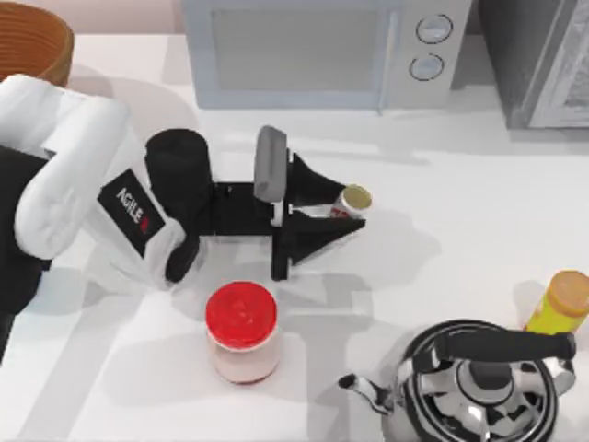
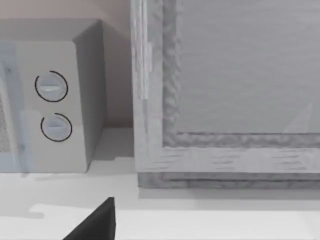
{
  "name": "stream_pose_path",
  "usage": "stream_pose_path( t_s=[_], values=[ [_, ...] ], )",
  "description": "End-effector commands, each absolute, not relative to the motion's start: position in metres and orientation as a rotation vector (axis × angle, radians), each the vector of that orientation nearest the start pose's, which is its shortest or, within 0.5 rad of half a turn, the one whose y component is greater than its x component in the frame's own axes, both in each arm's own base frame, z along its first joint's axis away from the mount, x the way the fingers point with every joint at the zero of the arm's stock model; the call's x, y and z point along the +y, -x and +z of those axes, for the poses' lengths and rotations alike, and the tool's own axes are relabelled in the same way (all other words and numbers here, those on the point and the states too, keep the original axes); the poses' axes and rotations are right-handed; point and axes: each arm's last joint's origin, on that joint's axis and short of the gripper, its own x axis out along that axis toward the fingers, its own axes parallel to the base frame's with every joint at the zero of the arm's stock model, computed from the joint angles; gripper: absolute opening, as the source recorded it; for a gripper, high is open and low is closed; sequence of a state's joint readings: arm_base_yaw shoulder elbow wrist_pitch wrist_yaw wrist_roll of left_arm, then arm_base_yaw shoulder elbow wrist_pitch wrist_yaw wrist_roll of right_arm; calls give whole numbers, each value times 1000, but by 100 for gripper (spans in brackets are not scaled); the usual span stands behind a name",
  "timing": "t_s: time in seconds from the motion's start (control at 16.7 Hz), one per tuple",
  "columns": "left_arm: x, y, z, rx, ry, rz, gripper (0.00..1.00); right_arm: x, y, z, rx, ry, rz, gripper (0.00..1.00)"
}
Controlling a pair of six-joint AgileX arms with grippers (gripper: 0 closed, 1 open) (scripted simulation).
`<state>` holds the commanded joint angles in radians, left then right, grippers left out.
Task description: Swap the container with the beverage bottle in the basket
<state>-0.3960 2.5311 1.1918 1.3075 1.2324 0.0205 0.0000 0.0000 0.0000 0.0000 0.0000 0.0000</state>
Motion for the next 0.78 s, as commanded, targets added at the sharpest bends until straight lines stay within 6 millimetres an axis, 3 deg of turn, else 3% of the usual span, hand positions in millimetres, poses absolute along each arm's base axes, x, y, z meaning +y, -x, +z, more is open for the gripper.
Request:
stream_pose_path(
  t_s=[0.42,0.78],
  values=[
    [-189,-394,18,0,0,-1591,0,-1,-106,160,0,0,0,100],
    [-189,-394,18,0,0,-1591,45,-1,-106,160,0,0,0,100]
  ],
)
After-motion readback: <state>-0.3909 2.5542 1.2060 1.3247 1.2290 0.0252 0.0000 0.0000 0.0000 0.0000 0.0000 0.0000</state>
